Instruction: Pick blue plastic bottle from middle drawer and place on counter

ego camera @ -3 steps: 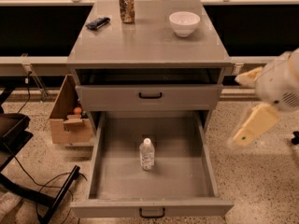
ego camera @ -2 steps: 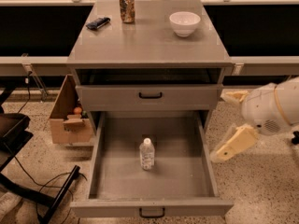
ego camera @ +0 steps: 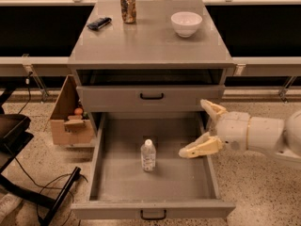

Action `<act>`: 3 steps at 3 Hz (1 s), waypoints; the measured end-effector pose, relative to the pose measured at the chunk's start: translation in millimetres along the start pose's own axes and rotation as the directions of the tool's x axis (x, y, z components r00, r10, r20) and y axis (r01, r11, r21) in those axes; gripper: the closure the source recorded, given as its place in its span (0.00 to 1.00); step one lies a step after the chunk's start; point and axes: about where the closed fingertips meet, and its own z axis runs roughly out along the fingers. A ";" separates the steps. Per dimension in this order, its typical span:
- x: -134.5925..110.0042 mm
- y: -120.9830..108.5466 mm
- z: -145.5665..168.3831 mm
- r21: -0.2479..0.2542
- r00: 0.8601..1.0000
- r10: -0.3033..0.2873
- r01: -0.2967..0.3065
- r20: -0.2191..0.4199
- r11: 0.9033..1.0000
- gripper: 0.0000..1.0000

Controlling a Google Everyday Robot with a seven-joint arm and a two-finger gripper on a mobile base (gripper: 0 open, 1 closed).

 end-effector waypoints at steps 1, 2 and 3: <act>9.5 -28.1 31.6 0.053 0.987 -0.044 0.036 0.155 0.998 0.00; 26.8 -29.6 44.2 0.047 0.981 -0.046 0.037 0.191 0.998 0.00; 26.1 -29.2 43.8 0.046 0.981 -0.043 0.035 0.188 0.998 0.00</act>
Offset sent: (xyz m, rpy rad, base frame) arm 0.0366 0.0086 -0.0165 0.1091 -0.1172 -0.0167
